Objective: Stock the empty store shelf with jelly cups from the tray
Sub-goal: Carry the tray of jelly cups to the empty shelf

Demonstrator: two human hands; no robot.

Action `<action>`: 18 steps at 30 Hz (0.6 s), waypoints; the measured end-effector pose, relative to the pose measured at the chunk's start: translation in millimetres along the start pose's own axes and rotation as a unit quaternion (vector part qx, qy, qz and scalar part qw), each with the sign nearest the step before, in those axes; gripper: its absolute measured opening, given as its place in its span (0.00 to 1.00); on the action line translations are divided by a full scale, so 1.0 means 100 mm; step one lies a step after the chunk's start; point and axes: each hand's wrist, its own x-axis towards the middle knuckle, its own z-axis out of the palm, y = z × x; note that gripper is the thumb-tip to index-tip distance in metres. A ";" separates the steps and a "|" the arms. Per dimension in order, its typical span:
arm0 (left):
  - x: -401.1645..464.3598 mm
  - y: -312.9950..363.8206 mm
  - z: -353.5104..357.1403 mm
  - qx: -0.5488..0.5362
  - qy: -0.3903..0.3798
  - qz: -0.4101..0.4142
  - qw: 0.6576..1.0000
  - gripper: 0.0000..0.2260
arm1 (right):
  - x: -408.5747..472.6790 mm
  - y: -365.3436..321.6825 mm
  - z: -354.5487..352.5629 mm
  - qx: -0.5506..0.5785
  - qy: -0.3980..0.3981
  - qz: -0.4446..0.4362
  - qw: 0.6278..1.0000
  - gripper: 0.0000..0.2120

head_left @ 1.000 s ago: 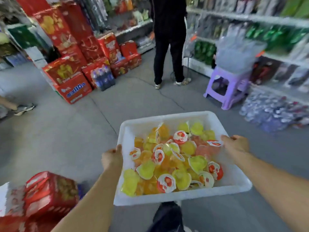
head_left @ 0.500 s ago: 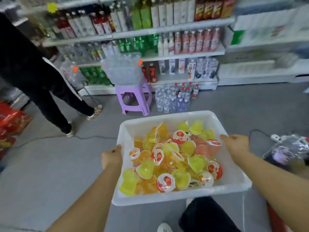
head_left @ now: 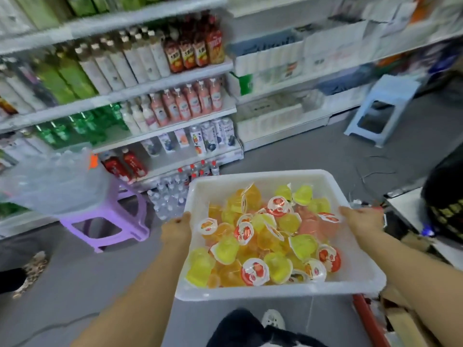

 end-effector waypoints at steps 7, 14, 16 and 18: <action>0.83 1.29 1.11 0.002 -0.056 0.035 0.998 0.15 | 1.13 -0.68 0.16 -0.020 0.042 0.029 0.998 0.17; 1.97 2.44 2.49 0.037 -0.129 0.072 0.988 0.11 | 2.41 -1.31 0.64 -0.022 0.104 0.075 0.992 0.15; 2.29 2.81 2.90 0.056 -0.142 0.072 0.986 0.15 | 2.76 -1.55 0.77 -0.025 0.120 0.092 0.988 0.15; 2.54 3.20 3.28 0.068 -0.153 0.078 0.983 0.14 | 3.09 -1.81 0.86 -0.028 0.128 0.104 0.986 0.16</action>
